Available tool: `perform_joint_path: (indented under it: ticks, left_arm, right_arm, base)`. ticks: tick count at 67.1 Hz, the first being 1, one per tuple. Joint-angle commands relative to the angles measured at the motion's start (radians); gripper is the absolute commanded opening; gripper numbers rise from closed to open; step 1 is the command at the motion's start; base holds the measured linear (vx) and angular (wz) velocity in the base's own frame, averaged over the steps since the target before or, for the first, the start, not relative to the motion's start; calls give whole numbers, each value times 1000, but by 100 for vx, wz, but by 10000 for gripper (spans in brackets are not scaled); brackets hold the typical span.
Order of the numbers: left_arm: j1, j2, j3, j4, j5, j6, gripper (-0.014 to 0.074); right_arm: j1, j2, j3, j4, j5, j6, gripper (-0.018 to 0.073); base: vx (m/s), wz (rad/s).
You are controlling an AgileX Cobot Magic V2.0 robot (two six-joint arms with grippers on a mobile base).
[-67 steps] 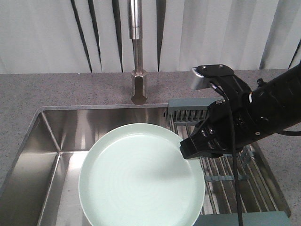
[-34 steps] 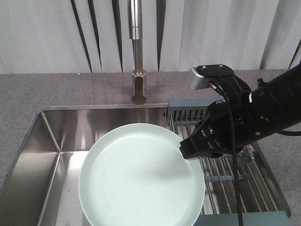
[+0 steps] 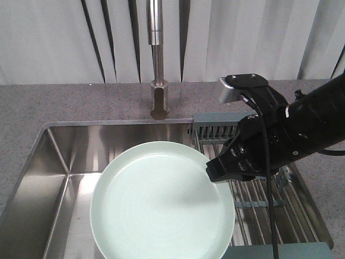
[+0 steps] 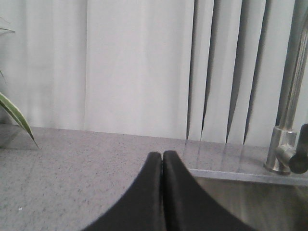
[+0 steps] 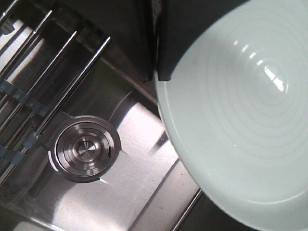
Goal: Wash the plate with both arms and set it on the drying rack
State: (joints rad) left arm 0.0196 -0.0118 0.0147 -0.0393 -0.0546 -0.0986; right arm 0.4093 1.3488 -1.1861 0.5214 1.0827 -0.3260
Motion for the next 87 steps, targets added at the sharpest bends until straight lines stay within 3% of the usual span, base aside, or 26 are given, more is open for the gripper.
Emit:
perform_joint_path:
  ticks: [1, 12, 24, 40, 72, 80, 87]
  left_arm:
    - [-2, -12, -65, -3, -99, -26, -6]
    - [-2, 38, -196, -3, -17, -23, -6]
    - [-2, 205, -387, 6, 185, -19, -6]
    - [-2, 453, -601, 5, 428, 56, -6]
    - [-2, 643, -630, -3, 415, 58, 9]
    - [-2, 703, -630, -2, 431, 111, 71]
    - [-2, 754, -632, -3, 435, 132, 188]
  right_arm:
    - [-4, -32, -25, 36, -29, -5, -1]
    - [-4, -32, -25, 36, -29, -5, -1]
    - [-4, -32, -25, 36, -29, -5, -1]
    - [-4, -32, -25, 36, -29, -5, -1]
    - [-4, -32, -25, 36, -29, -5, -1]
    - [-4, -32, -25, 36, -29, -5, -1]
    - [-4, -32, -25, 36, -29, -5, -1]
  base:
    - [0, 0]
    - [0, 0]
    - [0, 0]
    - [0, 0]
    - [0, 0]
    - [0, 0]
    - [0, 0]
